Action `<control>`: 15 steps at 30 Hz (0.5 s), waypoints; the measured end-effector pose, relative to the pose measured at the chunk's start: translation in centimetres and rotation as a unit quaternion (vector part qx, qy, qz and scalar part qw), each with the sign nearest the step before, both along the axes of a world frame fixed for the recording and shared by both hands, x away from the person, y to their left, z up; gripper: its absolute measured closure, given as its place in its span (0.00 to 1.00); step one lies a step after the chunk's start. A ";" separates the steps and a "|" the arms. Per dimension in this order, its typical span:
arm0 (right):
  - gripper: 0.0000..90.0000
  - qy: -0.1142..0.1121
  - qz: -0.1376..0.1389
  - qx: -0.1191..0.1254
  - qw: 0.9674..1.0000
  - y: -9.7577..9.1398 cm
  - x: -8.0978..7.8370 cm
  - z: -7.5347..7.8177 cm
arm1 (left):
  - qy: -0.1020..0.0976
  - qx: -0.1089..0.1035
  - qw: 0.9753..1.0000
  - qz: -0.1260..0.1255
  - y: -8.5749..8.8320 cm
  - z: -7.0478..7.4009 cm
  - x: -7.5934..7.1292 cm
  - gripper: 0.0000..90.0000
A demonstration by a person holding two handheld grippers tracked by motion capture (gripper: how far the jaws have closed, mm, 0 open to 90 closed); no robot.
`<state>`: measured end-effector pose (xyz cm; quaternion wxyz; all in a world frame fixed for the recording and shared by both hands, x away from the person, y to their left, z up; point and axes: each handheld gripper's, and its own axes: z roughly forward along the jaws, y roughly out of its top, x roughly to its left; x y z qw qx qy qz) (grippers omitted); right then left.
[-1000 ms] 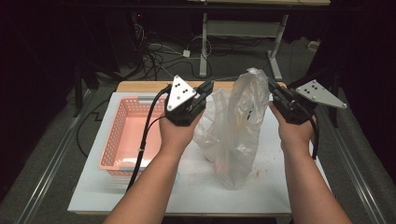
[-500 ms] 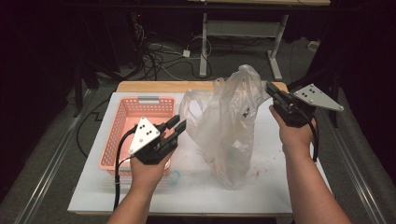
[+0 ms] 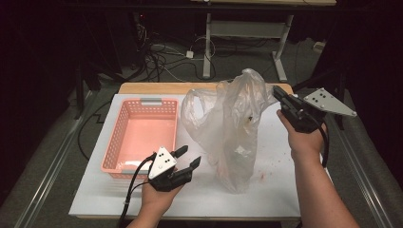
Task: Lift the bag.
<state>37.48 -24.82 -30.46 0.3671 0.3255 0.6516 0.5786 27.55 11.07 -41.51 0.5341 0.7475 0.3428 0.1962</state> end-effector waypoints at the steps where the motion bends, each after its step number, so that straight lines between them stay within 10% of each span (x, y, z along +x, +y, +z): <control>1: 0.98 -0.002 0.002 -0.001 1.000 -0.1 -0.1 0.1 | 0.003 0.003 1.000 -0.002 -0.1 -0.2 0.0 0.45; 15: 0.70 -0.010 0.038 0.012 0.999 -1.2 -3.2 0.5 | 0.038 0.020 0.999 -0.025 -1.1 -1.7 -0.1 0.26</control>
